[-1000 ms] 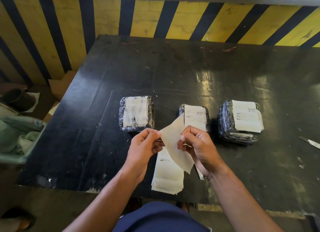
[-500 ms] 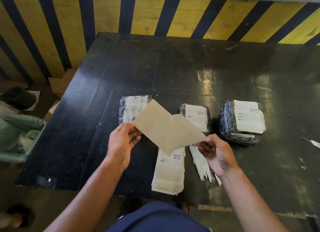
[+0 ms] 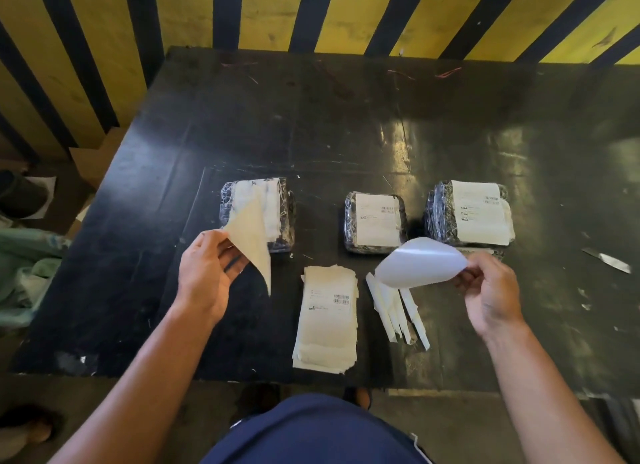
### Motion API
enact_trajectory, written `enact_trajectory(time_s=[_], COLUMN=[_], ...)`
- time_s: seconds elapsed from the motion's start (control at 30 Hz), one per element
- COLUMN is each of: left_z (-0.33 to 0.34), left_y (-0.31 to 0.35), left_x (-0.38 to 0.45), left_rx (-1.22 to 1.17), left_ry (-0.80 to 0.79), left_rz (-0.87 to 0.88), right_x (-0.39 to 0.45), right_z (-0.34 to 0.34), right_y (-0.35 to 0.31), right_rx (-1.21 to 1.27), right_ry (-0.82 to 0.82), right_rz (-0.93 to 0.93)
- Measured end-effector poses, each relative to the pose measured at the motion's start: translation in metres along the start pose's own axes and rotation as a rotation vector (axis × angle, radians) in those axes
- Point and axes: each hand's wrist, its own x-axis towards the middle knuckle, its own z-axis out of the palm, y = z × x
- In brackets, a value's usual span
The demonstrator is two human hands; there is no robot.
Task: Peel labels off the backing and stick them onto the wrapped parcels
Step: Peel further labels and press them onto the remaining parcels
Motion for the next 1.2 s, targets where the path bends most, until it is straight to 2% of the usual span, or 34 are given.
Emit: enact_trajectory(time_s=[0.2,0.3,0.77,0.9,1.03,1.2], left_z=[0.007,0.016,0.032,0.036,0.042,0.049], left_y=[-0.031,-0.040,-0.059,-0.062,-0.063,-0.060], left_x=[-0.013,-0.021,-0.031,-0.030,-0.030,-0.033], left_rx=[0.081,0.094,0.127,0.120,0.098,0.071], left_ry=[-0.052,-0.065,-0.090,-0.100,-0.106,-0.087], left_rz=[-0.071,-0.094,-0.140,-0.162,-0.167,-0.195], right_x=[0.007,0.013,0.025,0.018,0.004,-0.040], right_z=[-0.011,-0.012,-0.010,-0.015,-0.010,0.050], right_y=[0.022,0.043,0.138,0.140,0.132,0.093], right_rx=[-0.698,-0.848,-1.052,-1.114,-1.104,-0.907], right_ry=[-0.085,-0.113,-0.057,0.047,0.097,-0.104], right_rz=[-0.268,-0.270,-0.041,-0.050,-0.229,-0.677])
